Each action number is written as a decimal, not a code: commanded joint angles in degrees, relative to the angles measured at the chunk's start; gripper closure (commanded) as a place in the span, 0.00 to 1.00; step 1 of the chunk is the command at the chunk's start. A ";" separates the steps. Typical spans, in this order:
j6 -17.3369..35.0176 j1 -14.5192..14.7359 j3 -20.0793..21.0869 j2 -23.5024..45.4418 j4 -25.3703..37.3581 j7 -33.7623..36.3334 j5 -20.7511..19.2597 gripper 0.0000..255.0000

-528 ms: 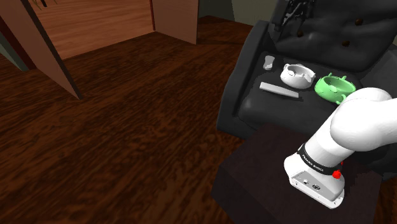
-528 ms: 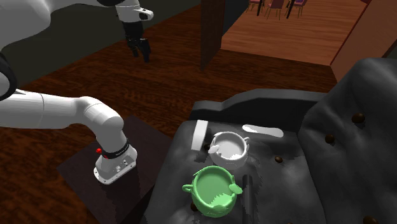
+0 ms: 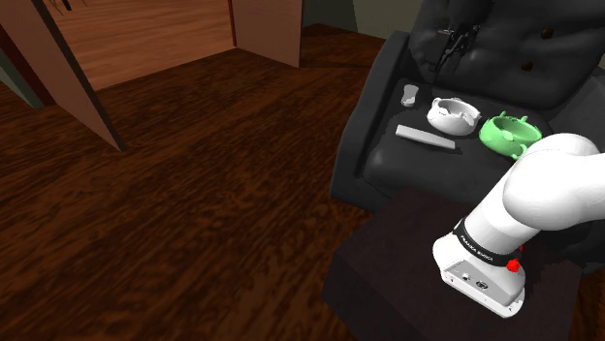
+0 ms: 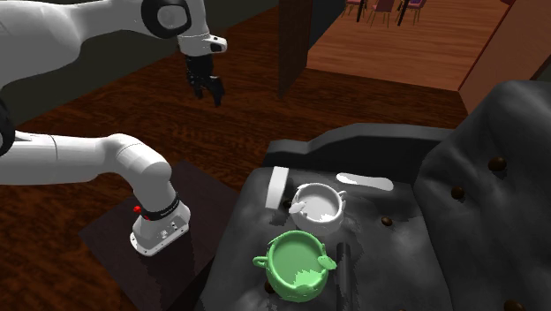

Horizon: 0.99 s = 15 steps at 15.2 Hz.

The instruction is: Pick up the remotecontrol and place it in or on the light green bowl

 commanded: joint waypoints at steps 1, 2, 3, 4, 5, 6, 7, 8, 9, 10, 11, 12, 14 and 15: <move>2.63 -0.28 -2.55 -0.91 -3.25 -3.52 -1.95 0.00; 3.88 -0.47 -3.90 -1.16 -4.61 -5.24 -2.97 0.00; 5.17 -0.69 -5.28 -1.30 -5.89 -6.96 -4.01 0.00; 6.50 -0.93 -6.69 -1.33 -7.08 -8.68 -5.08 0.00; 7.87 -1.20 -8.12 -1.24 -8.19 -10.41 -6.15 0.00; 9.29 -1.47 -9.60 -1.02 -9.22 -12.13 -7.24 0.00; 10.76 -1.73 -11.11 -0.67 -10.15 -13.86 -8.35 0.00; 12.28 -2.00 -12.65 -0.18 -10.99 -15.58 -9.45 0.00; 13.85 -2.26 -14.22 0.44 -11.74 -17.31 -10.54 0.00; 15.47 -2.49 -15.82 1.21 -12.39 -19.03 -11.63 0.00; 17.15 -2.69 -17.45 2.12 -12.95 -20.76 -12.69 0.00; 18.88 -2.87 -19.09 3.18 -13.40 -22.50 -13.70 0.00; 22.48 -3.04 -22.48 5.72 -13.99 -25.97 -15.61 0.00; 24.34 -3.00 -24.24 7.19 -14.13 -27.71 -16.49 0.00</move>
